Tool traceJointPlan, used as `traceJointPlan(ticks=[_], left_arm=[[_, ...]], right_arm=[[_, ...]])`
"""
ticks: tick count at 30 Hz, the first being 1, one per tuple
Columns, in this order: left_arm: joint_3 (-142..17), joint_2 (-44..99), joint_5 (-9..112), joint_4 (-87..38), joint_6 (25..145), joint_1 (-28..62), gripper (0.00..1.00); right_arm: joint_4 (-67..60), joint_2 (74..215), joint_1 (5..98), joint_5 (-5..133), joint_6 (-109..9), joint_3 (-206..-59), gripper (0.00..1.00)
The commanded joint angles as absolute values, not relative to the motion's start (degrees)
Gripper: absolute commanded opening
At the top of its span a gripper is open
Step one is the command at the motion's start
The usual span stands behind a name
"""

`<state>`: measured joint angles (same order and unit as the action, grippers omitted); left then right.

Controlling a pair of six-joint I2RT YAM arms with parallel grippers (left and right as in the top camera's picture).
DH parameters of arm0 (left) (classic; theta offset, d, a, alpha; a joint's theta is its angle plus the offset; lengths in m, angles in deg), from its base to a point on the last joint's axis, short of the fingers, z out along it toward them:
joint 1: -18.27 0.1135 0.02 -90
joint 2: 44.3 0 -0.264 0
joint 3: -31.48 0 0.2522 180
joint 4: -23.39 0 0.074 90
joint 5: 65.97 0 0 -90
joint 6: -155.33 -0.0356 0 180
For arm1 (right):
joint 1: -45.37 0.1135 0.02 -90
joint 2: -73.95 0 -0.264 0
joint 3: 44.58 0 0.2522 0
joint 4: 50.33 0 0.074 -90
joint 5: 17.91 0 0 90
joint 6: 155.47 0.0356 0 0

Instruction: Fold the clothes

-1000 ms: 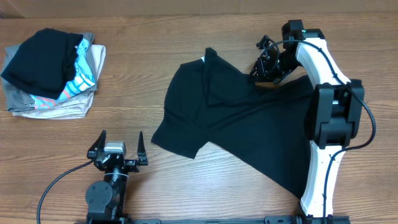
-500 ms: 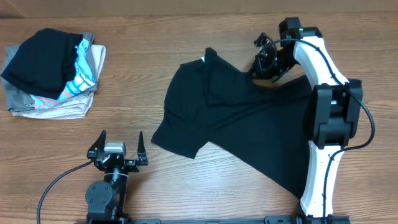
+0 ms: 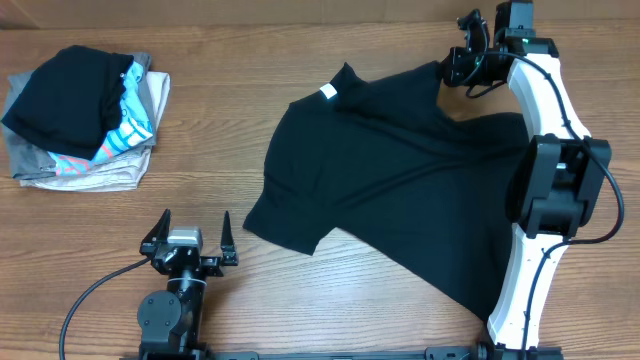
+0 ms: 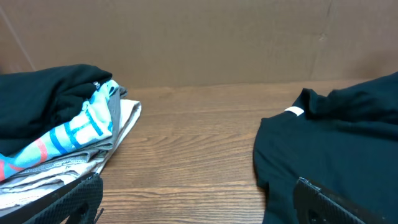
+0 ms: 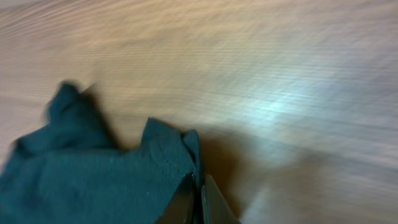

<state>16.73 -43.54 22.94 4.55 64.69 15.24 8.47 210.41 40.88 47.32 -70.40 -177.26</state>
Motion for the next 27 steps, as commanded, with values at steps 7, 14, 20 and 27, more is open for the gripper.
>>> traceJointPlan(ticks=[7, 14, 20, 27], left_arm=[[17.17, -43.98, 23.62, 4.77, 63.6, 14.7, 1.0], [17.17, -43.98, 23.62, 4.77, 63.6, 14.72, 1.0], [17.17, -43.98, 23.62, 4.77, 63.6, 14.72, 1.0], [17.17, -43.98, 23.62, 4.75, 63.6, 14.7, 1.0]], right_arm=[[-0.63, 212.71, 41.16, 62.64, -63.6, -178.3, 0.04], [-0.01, 218.72, 41.16, 63.08, -60.98, -178.3, 0.04], [2.54, 218.56, 41.14, 59.49, -61.0, -178.89, 0.04], [2.76, 217.19, 41.1, 48.43, -62.23, -180.4, 0.04]])
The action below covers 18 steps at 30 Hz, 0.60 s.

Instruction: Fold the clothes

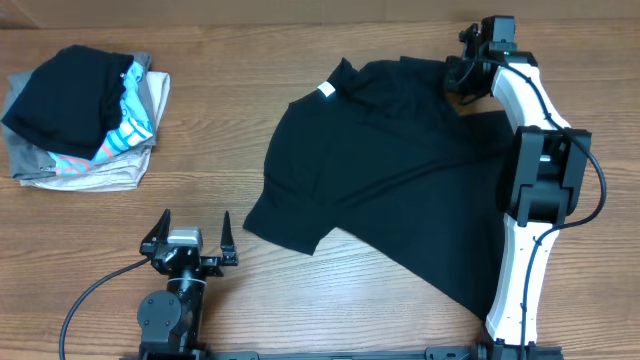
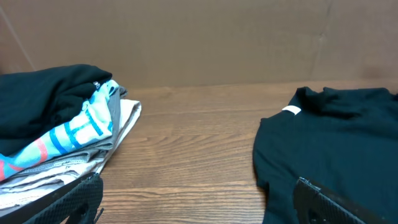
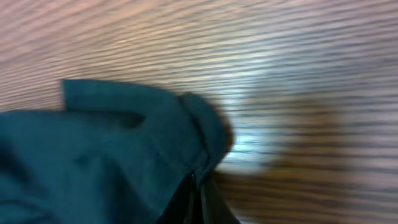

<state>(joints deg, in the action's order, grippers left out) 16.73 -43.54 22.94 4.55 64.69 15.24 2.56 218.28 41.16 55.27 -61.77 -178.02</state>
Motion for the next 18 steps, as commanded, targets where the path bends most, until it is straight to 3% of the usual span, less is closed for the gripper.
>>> traceJointPlan(ticks=[1, 9, 18], left_arm=[[17.17, -43.98, 23.62, 4.77, 63.6, 14.72, 1.0], [17.17, -43.98, 23.62, 4.77, 63.6, 14.72, 1.0], [17.17, -43.98, 23.62, 4.77, 63.6, 14.72, 1.0]], right_arm=[[2.91, 217.05, 41.1, 47.3, -62.23, -180.82, 0.04], [5.32, 212.77, 41.29, 41.0, -64.74, -182.72, 0.04], [32.55, 212.03, 45.4, 41.35, -93.63, -182.04, 0.04]])
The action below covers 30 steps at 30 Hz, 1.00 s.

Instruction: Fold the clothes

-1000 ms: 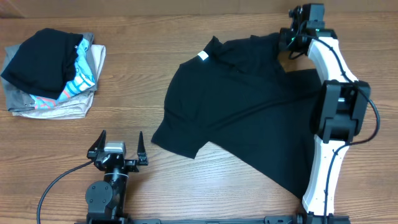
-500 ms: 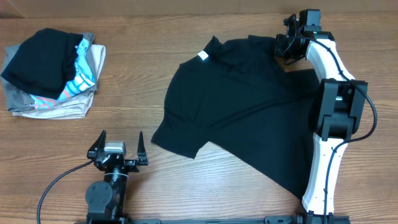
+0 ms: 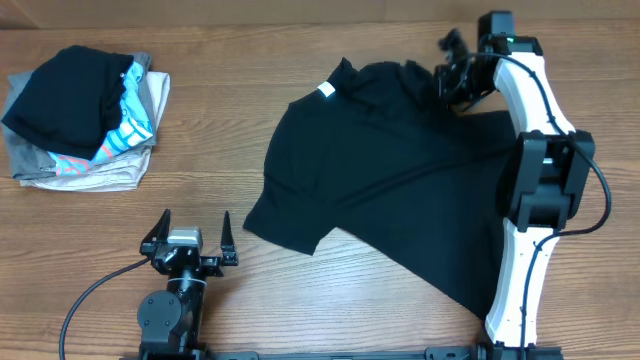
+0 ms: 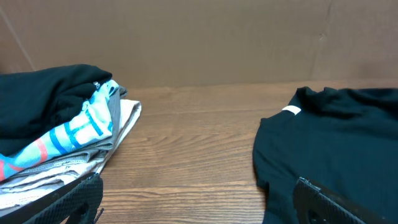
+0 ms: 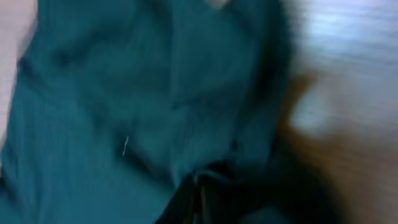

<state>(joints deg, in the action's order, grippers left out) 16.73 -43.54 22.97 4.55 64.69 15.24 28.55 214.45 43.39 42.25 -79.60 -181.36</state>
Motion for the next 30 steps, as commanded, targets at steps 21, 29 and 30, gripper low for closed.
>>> traceJointPlan(ticks=[21, 29, 30], left_arm=[[17.17, -43.98, 23.62, 4.77, 63.6, 14.72, 1.0], [17.17, -43.98, 23.62, 4.77, 63.6, 14.72, 1.0], [17.17, -43.98, 23.62, 4.77, 63.6, 14.72, 1.0]], right_arm=[[27.13, 212.27, 44.64, 46.6, -83.32, -180.73, 0.04], [29.01, 212.27, 45.47, 26.12, -77.94, -180.95, 0.04], [32.97, 212.27, 46.32, 25.05, -85.15, -180.93, 0.04]])
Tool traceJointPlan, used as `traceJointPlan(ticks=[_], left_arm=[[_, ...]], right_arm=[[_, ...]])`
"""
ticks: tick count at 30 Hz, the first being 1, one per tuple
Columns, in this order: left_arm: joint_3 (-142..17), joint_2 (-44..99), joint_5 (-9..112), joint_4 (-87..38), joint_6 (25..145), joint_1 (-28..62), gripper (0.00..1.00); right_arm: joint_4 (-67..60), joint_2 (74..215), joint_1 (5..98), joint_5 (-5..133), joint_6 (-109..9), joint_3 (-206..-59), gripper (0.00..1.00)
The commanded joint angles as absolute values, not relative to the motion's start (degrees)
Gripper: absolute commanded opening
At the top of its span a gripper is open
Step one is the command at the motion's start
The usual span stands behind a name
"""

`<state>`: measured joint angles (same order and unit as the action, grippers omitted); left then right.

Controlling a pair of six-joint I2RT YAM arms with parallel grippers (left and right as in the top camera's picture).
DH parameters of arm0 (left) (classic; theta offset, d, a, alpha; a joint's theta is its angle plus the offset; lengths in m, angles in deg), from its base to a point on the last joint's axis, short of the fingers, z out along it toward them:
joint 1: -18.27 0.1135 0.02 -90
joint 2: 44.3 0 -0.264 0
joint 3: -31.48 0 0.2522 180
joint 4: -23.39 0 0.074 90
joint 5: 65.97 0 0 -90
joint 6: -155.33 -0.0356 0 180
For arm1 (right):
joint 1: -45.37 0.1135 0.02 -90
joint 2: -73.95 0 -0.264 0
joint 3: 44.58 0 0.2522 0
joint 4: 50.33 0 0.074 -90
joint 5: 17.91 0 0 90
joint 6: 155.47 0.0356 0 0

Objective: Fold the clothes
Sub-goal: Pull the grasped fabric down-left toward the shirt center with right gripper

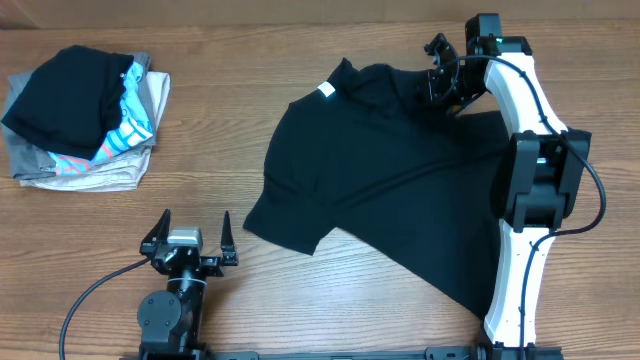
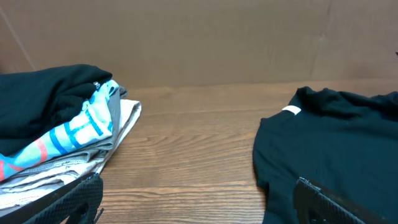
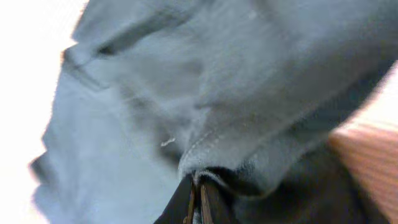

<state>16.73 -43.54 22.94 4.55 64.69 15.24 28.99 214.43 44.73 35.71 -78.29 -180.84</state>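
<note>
A black T-shirt (image 1: 390, 170) lies spread across the right half of the wooden table, its white neck label (image 1: 327, 91) at the upper left. My right gripper (image 1: 437, 82) is at the shirt's far right shoulder, shut on a fold of its fabric (image 3: 205, 155); the held sleeve is turned in over the shirt body. My left gripper (image 1: 187, 243) rests open near the front edge, left of the shirt's hem, nothing between its fingers (image 2: 323, 199). The shirt's collar (image 2: 311, 99) shows in the left wrist view.
A stack of folded clothes (image 1: 80, 115), black on top with striped and grey pieces below, sits at the far left. The right arm (image 1: 540, 180) stands along the shirt's right side. A brown wall (image 2: 199, 37) backs the table.
My right gripper, still shut on the sleeve, has shifted slightly left over the shirt's shoulder. The left gripper has not moved.
My right gripper held the shirt's far right sleeve out beyond the top right of the shirt. It then stood nearer the shirt with the sleeve drawn in, then further left, and now over the shoulder with the sleeve folded inward. The left arm stayed still.
</note>
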Motion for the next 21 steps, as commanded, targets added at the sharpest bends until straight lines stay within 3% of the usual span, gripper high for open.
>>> traceJointPlan(ticks=[1, 3, 7, 16, 21], left_arm=[[17.17, -43.98, 23.62, 4.77, 63.6, 14.72, 1.0], [17.17, -43.98, 23.6, 4.77, 63.6, 14.72, 1.0], [17.17, -43.98, 23.62, 4.77, 63.6, 14.72, 1.0], [17.17, -43.98, 23.62, 4.77, 63.6, 14.72, 1.0], [17.17, -43.98, 23.62, 4.77, 63.6, 14.72, 1.0]], right_arm=[[37.23, 212.27, 47.28, 26.33, -92.54, -180.93, 0.04], [45.45, 212.36, 49.93, 35.69, -103.51, -180.27, 0.04], [46.1, 212.36, 55.28, 54.97, -102.73, -174.33, 0.04], [43.44, 212.16, 57.45, 59.84, -91.71, -174.61, 0.04], [46.76, 211.92, 56.33, 52.43, -90.51, -180.32, 0.27]])
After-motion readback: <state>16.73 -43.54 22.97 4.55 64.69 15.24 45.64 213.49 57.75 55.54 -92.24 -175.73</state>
